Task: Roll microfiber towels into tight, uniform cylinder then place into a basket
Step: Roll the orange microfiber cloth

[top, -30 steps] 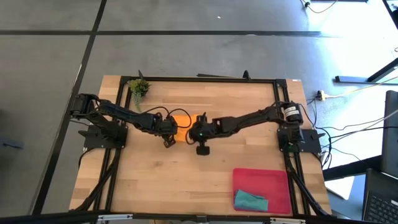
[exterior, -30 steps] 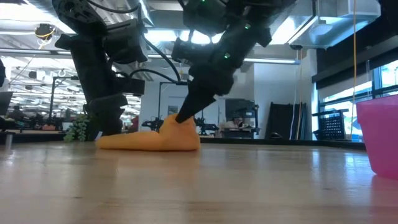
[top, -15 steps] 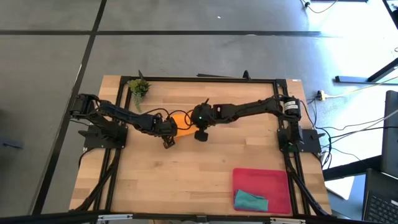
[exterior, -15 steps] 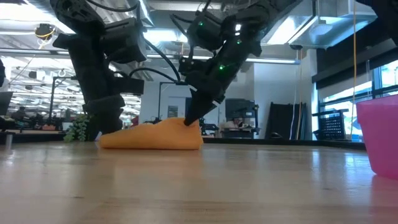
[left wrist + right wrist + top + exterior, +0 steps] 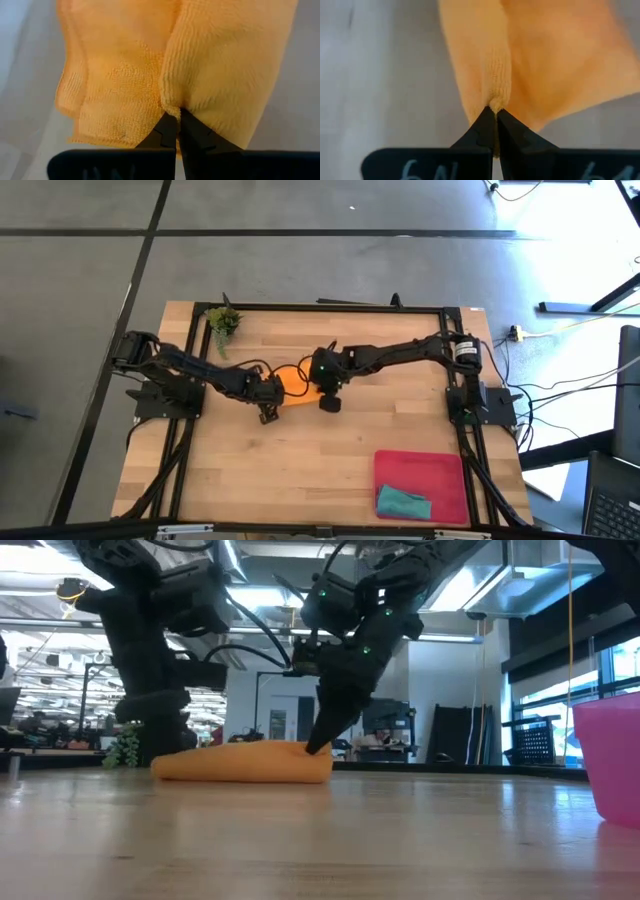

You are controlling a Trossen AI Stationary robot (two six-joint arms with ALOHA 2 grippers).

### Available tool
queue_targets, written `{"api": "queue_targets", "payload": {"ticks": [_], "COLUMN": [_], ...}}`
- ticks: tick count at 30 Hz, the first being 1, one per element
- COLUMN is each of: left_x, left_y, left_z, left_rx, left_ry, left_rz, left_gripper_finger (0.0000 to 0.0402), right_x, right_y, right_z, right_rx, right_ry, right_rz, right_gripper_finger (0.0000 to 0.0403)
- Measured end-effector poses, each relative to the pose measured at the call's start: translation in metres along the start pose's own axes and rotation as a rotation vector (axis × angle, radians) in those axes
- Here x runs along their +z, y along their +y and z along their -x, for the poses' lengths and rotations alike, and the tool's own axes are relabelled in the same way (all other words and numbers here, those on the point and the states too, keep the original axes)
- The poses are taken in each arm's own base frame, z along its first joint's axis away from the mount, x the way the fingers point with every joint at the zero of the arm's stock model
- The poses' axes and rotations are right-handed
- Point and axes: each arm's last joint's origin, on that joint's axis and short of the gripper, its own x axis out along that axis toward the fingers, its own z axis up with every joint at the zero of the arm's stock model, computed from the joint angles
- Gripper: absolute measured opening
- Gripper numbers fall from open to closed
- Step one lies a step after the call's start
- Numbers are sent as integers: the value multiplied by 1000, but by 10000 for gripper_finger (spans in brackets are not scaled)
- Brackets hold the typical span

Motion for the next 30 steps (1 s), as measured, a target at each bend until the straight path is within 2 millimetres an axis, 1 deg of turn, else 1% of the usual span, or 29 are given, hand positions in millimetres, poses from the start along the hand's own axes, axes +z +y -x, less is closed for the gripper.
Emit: {"api": "queue_targets", "payload": {"ticks": [8, 13, 16, 20, 25, 30], "left_x": [-11, -19, -23, -28, -29, -29], "left_y": [-20, -33, -39, -46, -49, -49], "left_z": [7, 12, 14, 17, 18, 18], "left_rx": [-65, -90, -101, -119, -126, -126], "left_ry": [17, 13, 9, 8, 2, -1], "left_rz": [-121, -183, -215, -243, -236, -231], "left_gripper_finger": [0, 0, 0, 0, 0, 0], "right_x": [-5, -1, 2, 6, 7, 8], "right_y": [36, 47, 46, 40, 27, 19], "right_z": [-5, -6, -5, -4, -3, -2], "right_rx": [58, 75, 74, 66, 48, 37], "right_ry": [47, 2, -28, -63, -72, -84], "right_rz": [43, 72, 74, 84, 70, 84], "right_gripper_finger": [9, 9, 9, 9, 9, 9]}}
